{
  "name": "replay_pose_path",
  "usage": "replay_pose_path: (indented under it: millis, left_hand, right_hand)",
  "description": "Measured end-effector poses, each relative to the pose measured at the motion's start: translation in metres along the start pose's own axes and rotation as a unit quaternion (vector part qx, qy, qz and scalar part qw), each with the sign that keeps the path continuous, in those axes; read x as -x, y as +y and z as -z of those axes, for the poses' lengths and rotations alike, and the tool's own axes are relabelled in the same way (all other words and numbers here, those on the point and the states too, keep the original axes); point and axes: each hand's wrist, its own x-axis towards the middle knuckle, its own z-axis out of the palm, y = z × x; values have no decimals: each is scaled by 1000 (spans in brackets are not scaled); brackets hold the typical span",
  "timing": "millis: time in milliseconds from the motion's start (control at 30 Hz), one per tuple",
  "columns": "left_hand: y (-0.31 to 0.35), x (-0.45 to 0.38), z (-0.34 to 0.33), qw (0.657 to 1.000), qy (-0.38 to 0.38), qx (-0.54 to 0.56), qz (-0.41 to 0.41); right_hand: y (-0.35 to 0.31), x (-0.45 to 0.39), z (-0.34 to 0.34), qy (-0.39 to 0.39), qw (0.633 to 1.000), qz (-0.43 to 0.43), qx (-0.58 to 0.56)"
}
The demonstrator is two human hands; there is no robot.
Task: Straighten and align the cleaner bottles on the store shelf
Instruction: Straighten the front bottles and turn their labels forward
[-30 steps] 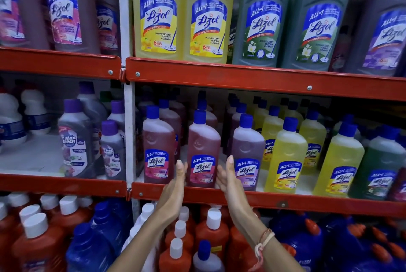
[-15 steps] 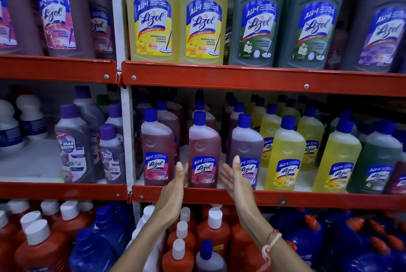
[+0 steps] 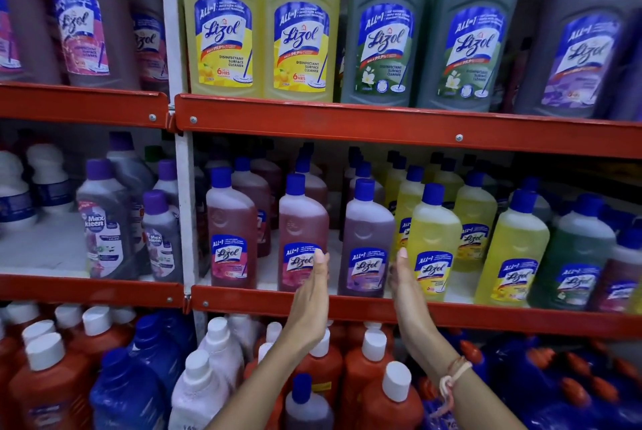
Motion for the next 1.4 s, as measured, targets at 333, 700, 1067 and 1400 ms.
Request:
replay_pose_path:
  millis: [333, 700, 1067, 1400]
  left_hand:
    - [6, -5, -23, 998, -22, 46, 42]
    - [-6, -15, -32, 999, -23, 12, 30]
    - [-3, -9, -32, 999, -30, -9, 31]
    - [12, 13, -74, 996, 17, -1, -86]
  right_hand:
    - [-6, 2, 16, -64, 998, -9, -7]
    - [1, 1, 34, -63, 997, -27, 18]
    - [-10, 7, 41, -101, 994, -35, -3]
    - [-26, -2, 95, 126, 989, 74, -18]
